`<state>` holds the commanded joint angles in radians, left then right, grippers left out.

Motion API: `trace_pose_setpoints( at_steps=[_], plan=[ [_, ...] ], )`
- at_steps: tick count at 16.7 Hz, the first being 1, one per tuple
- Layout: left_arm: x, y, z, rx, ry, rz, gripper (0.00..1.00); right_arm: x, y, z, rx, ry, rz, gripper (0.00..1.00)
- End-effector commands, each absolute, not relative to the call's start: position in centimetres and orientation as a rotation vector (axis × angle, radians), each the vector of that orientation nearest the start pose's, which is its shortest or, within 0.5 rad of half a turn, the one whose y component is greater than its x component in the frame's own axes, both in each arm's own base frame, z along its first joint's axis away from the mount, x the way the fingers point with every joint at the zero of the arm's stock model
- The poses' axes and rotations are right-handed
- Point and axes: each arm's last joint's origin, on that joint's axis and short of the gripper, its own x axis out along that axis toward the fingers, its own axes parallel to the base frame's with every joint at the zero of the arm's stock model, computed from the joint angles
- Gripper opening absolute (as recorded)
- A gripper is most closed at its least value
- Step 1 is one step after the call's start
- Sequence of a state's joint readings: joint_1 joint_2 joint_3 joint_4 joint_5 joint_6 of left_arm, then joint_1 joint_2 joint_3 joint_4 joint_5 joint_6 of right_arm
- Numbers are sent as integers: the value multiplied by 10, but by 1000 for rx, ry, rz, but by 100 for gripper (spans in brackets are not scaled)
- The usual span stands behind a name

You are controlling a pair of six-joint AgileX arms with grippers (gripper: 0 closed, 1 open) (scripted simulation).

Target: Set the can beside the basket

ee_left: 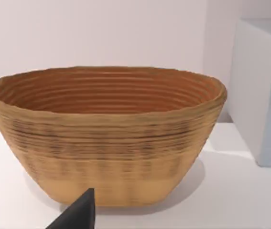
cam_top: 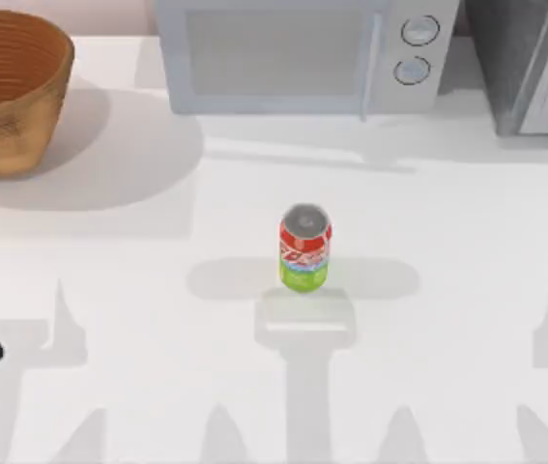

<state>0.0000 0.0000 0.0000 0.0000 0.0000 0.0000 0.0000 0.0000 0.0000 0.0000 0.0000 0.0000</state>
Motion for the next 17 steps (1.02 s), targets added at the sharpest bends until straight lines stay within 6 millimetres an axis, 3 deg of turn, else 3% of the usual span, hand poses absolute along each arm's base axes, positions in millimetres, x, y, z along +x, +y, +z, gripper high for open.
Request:
trace_pose_setpoints(
  at_steps=[5, 10, 13, 17],
  plan=[
    [107, -3, 168, 8, 41, -23, 100, 106, -1, 160, 0, 0, 0, 100],
    [120, -16, 205, 55, 269, -139, 100, 106, -1, 160, 0, 0, 0, 100],
    [144, -31, 227, 109, 504, -245, 100, 106, -1, 160, 0, 0, 0, 100],
    [192, -67, 243, 213, 892, -402, 100, 106, -1, 160, 0, 0, 0, 100]
  ],
)
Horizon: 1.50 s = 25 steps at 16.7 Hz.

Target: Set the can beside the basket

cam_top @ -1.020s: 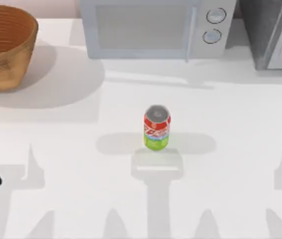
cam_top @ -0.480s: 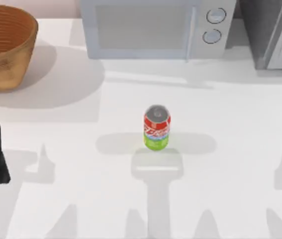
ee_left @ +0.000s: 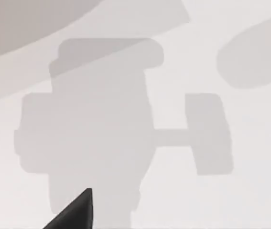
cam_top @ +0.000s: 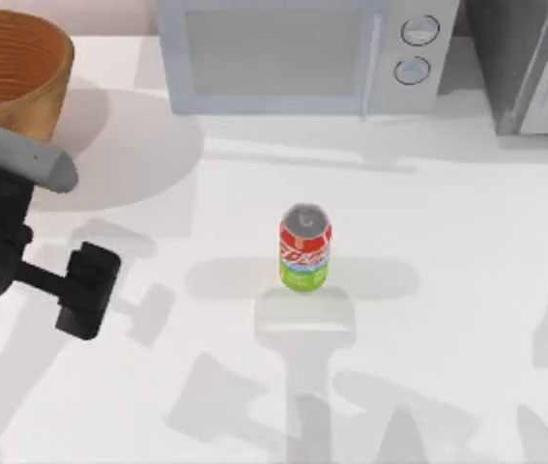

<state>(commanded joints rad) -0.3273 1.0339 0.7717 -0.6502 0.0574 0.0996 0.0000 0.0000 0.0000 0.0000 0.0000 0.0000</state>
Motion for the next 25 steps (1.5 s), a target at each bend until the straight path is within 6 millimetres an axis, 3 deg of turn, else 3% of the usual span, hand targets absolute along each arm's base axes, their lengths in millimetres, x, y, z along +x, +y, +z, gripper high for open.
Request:
trace_pose_setpoints(
  at_steps=[5, 8, 11, 15, 19, 25],
  plan=[
    [260, -135, 236, 374, 1358, -554, 100, 106, -1, 160, 0, 0, 0, 100],
    [296, -182, 225, 466, 1541, -604, 100, 106, -1, 160, 0, 0, 0, 100],
    [324, -226, 217, 541, 1619, -629, 100, 106, -1, 160, 0, 0, 0, 100],
    [350, -273, 216, 602, 1582, -640, 100, 106, -1, 160, 0, 0, 0, 100],
    [362, -298, 219, 626, 1503, -635, 100, 106, -1, 160, 0, 0, 0, 100],
    [364, -303, 220, 629, 1480, -630, 100, 106, -1, 160, 0, 0, 0, 100]
  ],
)
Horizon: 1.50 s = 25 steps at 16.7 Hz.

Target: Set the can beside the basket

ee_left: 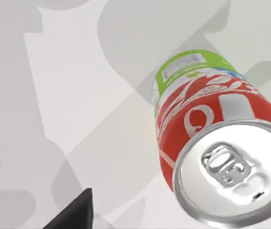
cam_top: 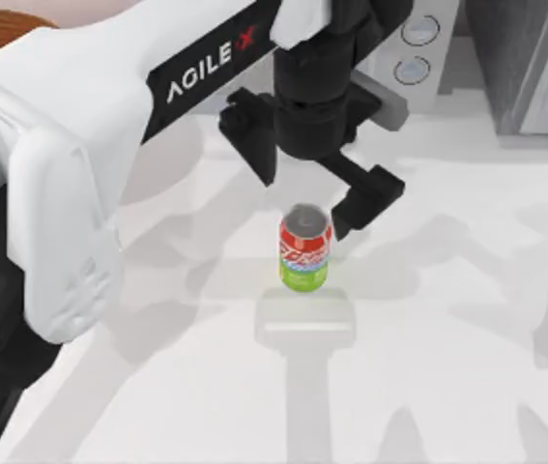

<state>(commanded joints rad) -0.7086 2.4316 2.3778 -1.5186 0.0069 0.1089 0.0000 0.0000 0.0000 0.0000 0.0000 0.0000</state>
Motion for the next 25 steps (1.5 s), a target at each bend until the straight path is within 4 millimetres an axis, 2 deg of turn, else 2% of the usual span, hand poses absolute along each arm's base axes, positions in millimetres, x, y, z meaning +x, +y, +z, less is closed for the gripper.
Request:
trace_pose_setpoints(
  at_steps=[4, 12, 17, 25],
  plan=[
    [365, -302, 217, 626, 1478, -630, 100, 106, -1, 160, 0, 0, 0, 100],
    [364, -304, 164, 629, 1480, -630, 100, 106, -1, 160, 0, 0, 0, 100],
    [364, -303, 160, 629, 1480, -630, 100, 106, -1, 160, 0, 0, 0, 100],
    [364, -303, 160, 629, 1480, -630, 40, 106, -1, 160, 0, 0, 0, 100]
  ],
)
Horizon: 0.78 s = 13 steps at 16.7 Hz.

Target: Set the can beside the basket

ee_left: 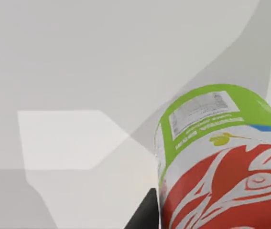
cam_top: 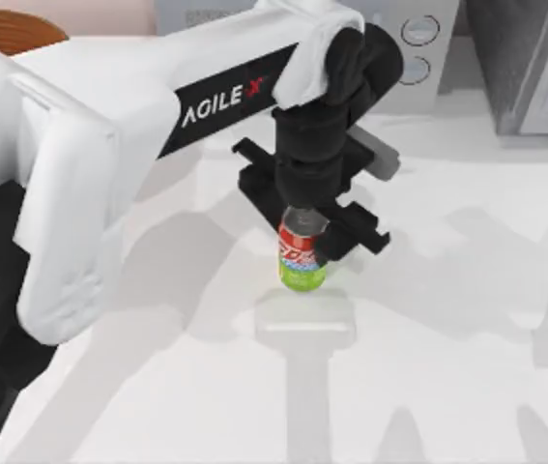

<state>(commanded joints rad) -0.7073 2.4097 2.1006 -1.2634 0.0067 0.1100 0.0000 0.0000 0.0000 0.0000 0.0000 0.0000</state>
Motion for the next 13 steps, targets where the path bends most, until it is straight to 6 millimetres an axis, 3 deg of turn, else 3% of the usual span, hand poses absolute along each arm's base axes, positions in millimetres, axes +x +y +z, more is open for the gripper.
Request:
trace_pose_setpoints(
  at_steps=[5, 13],
  plan=[
    [364, -303, 160, 629, 1480, -630, 2, 106, -1, 160, 0, 0, 0, 100],
    [364, -303, 160, 629, 1480, -630, 0, 106, -1, 160, 0, 0, 0, 100]
  ],
)
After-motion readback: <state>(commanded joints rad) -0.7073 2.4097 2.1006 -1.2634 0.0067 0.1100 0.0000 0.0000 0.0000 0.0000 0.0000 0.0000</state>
